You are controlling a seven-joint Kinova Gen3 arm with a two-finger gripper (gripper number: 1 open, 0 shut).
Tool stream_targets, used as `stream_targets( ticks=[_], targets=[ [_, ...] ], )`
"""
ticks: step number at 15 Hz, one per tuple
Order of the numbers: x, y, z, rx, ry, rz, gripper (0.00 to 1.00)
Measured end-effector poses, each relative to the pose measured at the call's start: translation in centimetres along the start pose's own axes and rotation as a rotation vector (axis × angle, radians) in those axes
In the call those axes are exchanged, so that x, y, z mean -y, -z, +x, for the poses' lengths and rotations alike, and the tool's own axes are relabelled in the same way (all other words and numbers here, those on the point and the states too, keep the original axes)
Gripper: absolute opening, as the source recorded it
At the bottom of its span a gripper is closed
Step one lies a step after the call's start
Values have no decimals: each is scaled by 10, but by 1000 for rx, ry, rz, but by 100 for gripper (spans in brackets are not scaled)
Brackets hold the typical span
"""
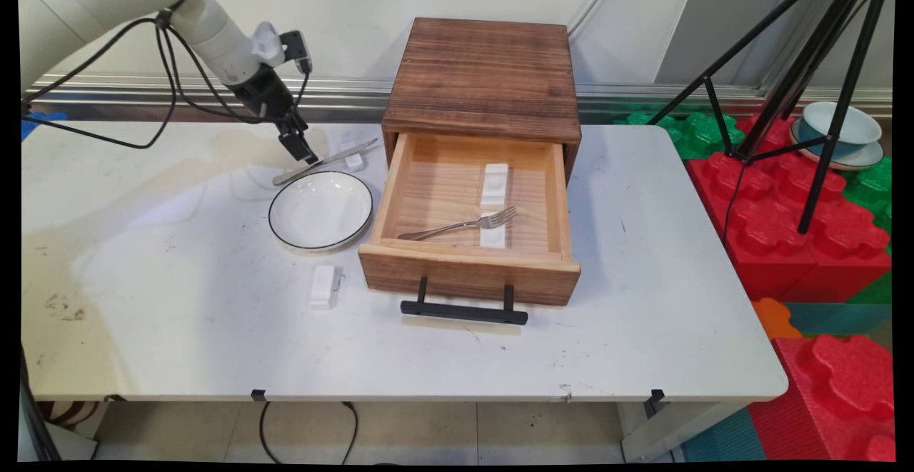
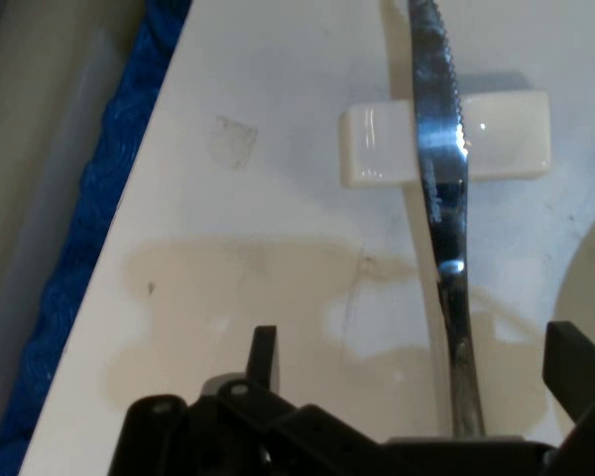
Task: Pick up the knife from the left of the white plate
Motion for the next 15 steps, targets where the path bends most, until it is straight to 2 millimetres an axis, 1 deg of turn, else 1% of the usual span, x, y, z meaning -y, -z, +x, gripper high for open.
stream_targets(
  ticks=[7, 15],
  targets=[
    [0, -23, 4, 8, -1, -18, 100],
    [3, -33, 4, 8, 10, -24, 100]
  ],
)
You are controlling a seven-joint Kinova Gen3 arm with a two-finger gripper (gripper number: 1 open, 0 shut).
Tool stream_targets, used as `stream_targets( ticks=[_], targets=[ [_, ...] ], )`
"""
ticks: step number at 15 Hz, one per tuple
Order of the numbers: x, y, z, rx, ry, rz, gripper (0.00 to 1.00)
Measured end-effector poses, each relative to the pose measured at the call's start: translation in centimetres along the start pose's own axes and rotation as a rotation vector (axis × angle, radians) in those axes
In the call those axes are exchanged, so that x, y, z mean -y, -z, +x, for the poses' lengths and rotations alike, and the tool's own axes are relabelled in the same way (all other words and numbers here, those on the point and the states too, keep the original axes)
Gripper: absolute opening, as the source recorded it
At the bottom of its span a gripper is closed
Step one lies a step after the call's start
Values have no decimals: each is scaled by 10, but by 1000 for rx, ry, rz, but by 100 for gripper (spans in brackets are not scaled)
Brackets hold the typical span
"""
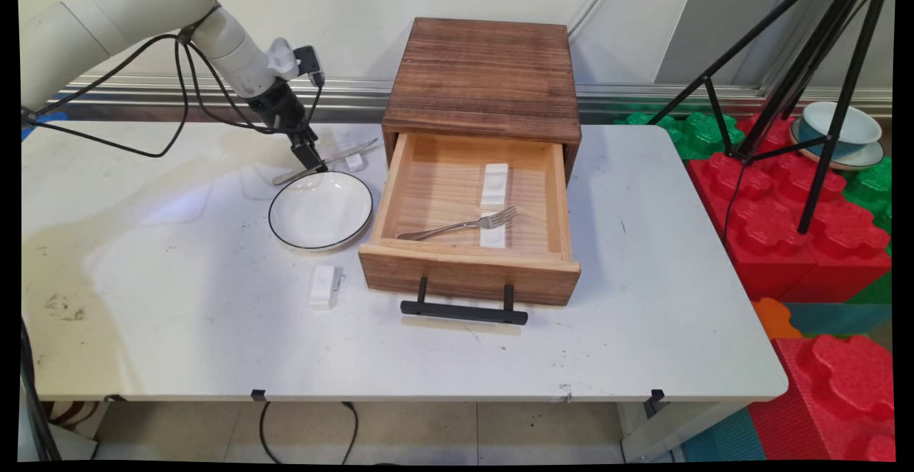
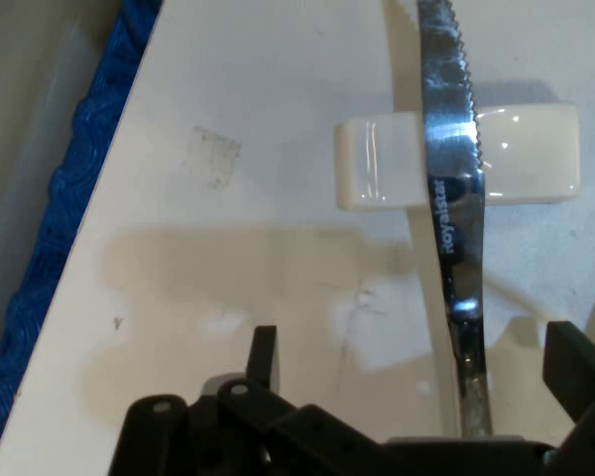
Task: Pick up the knife from the left of the white plate
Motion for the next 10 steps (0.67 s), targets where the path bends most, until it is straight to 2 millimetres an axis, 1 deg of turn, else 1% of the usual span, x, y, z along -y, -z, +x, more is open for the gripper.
stream_targets(
  ticks=[2, 3, 10],
  targets=[
    [0, -2, 0, -1, 5, -4, 100],
    [0, -3, 0, -2, 7, -6, 0],
    [0, -6, 0, -12, 17, -18, 0]
  ],
)
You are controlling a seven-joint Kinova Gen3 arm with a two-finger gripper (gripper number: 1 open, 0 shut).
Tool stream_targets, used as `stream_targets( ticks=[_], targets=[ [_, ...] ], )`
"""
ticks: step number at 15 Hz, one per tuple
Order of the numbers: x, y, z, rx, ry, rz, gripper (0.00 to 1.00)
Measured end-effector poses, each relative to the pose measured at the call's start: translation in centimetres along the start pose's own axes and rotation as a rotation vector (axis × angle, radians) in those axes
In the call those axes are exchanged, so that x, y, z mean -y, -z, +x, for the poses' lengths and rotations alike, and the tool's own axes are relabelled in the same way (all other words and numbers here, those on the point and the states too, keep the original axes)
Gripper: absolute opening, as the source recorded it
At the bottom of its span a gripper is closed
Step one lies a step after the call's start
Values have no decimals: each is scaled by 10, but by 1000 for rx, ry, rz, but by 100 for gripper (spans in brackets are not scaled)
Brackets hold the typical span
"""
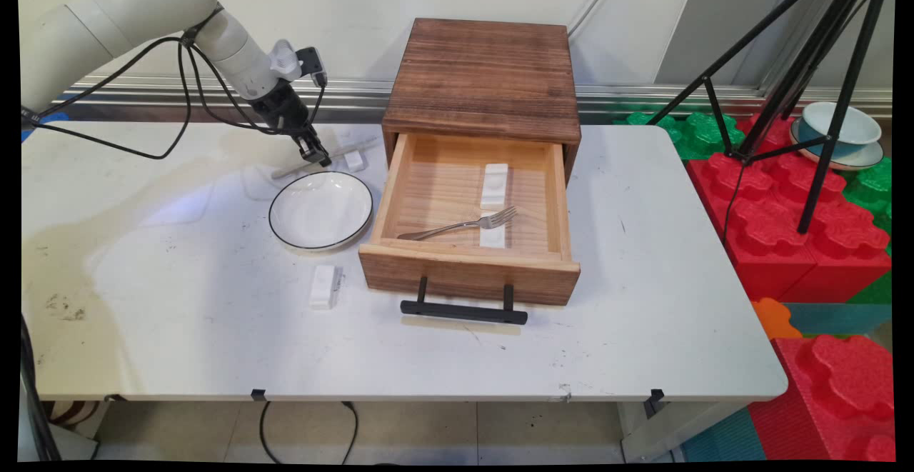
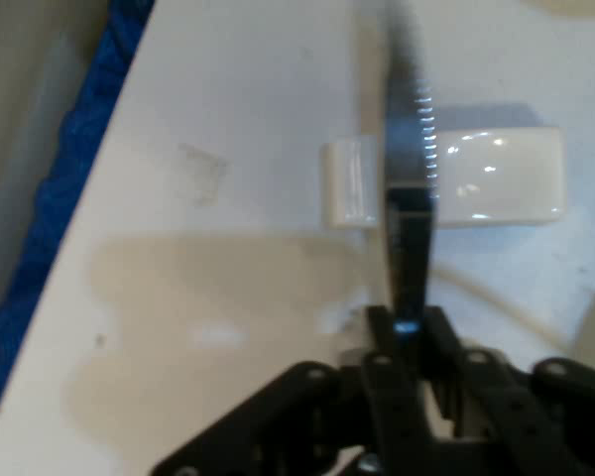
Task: Place the picked object into the drawer
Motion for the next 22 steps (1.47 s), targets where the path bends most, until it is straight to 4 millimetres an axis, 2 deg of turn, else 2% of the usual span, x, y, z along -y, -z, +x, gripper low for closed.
stream_targets(
  ticks=[11, 17, 22],
  targets=[
    [-3, 5, -2, -6, 7, -7, 0],
    [-8, 19, -1, -8, -14, -9, 0],
    [-16, 39, -2, -16, -37, -3, 0]
  ],
)
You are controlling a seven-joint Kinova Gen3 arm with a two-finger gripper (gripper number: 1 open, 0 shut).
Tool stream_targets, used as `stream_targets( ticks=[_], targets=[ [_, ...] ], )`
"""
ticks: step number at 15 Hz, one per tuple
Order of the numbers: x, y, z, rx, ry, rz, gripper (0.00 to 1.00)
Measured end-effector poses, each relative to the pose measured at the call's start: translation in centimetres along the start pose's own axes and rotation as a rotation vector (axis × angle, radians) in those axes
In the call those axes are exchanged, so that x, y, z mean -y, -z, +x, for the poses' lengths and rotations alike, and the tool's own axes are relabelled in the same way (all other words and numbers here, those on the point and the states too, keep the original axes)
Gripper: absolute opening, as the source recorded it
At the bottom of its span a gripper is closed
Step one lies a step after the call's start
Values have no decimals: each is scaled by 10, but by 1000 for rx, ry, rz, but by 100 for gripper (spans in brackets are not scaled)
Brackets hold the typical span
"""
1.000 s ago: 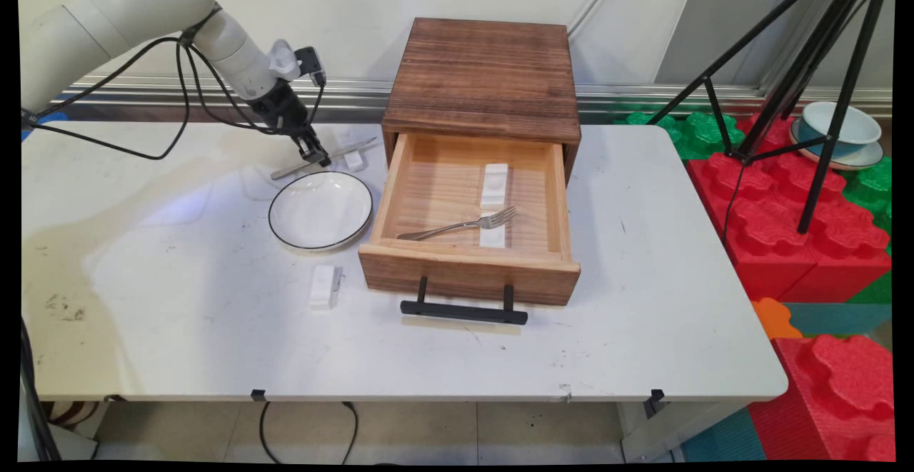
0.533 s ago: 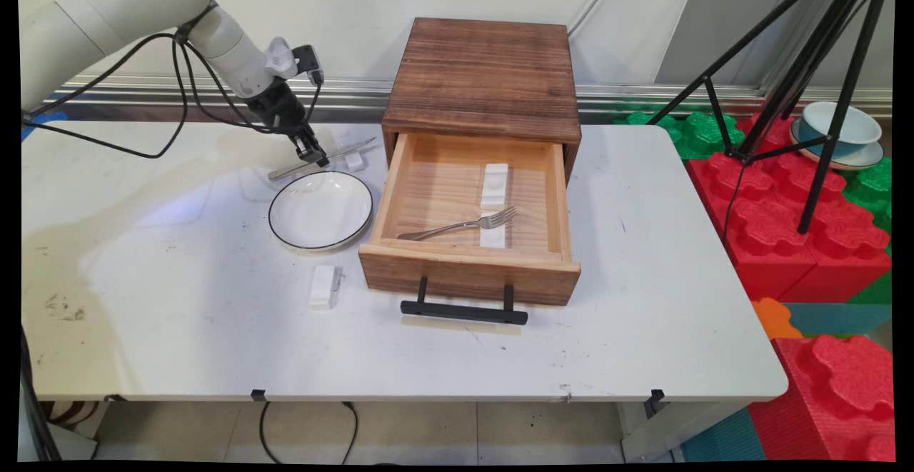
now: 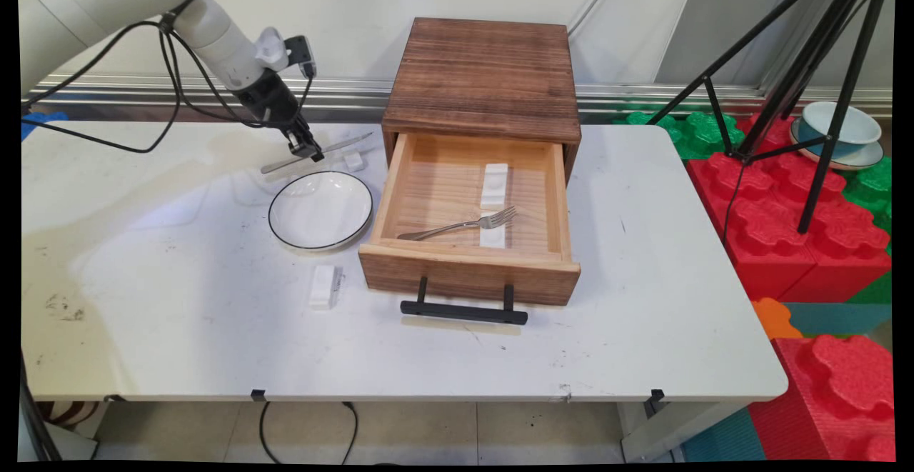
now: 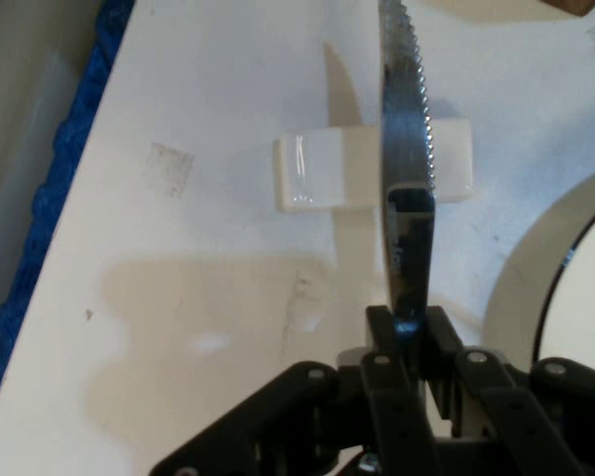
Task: Place the picked object into the drawer
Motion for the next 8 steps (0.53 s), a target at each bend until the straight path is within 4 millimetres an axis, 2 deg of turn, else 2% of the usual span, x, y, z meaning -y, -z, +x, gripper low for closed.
stream_targets(
  ticks=[8],
  targets=[
    [-15, 45, -7, -15, -44, 3, 0]
  ],
)
